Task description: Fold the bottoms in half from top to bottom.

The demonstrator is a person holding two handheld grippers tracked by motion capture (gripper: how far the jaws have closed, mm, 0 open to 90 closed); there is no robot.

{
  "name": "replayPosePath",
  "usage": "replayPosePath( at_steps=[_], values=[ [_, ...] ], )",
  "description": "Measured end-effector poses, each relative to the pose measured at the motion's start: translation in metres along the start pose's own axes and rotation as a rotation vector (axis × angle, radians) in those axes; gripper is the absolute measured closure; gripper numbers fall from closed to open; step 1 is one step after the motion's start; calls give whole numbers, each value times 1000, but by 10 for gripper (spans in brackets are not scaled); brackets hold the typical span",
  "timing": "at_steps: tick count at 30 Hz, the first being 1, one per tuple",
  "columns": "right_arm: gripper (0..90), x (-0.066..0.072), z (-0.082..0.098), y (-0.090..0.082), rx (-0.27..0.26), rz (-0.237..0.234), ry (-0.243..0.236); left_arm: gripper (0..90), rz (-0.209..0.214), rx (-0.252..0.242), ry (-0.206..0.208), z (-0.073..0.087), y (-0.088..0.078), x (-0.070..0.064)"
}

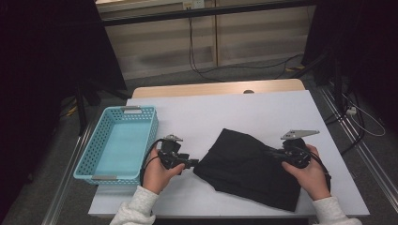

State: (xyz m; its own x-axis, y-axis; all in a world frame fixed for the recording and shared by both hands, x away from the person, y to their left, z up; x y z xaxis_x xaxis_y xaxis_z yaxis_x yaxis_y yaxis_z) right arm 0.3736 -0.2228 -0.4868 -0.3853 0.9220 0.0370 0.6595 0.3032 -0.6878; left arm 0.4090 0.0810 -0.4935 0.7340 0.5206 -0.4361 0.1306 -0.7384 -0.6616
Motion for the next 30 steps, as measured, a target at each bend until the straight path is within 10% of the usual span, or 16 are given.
replayPosePath(
  at_steps=[30],
  values=[
    [833,-17,19,-25,9,32,32,207,-14,-47,65,-18,-5,1]
  ],
)
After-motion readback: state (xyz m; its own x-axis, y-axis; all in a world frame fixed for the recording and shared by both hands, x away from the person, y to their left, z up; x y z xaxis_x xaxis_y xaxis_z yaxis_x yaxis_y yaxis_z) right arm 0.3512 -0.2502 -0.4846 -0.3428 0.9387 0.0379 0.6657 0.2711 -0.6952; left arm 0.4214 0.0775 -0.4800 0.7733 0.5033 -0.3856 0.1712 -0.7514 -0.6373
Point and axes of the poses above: each handheld gripper's, and its own axes: y roughly forward along the jaws, z roughly out of its underside, x roughly to its left, the point moved 8 cm from there along y, roughly forward along the jaws, and after that the axes turned 12 degrees about z, right-handed, at the moved point
